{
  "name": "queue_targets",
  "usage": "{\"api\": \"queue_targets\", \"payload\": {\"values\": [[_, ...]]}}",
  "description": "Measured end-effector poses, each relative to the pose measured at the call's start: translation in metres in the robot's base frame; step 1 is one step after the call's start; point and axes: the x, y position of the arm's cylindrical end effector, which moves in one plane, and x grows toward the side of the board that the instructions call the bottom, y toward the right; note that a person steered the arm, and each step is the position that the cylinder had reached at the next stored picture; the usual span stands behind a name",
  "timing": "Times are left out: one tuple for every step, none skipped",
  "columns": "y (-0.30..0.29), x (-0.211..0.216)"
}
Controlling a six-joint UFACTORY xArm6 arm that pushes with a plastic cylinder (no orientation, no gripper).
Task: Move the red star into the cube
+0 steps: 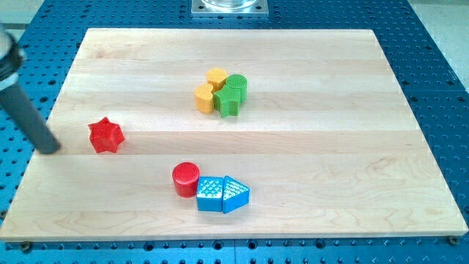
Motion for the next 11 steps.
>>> {"api": "queue_targets", "payload": {"values": [[0.043,-0.009],[0.121,0.001],[0.139,0.025],[0.139,0.024],[0.162,0.029],[0.164,0.029],[0.164,0.029],[0.164,0.019],[0.164,0.019],[0.169,0.012],[0.201,0.024]]}}
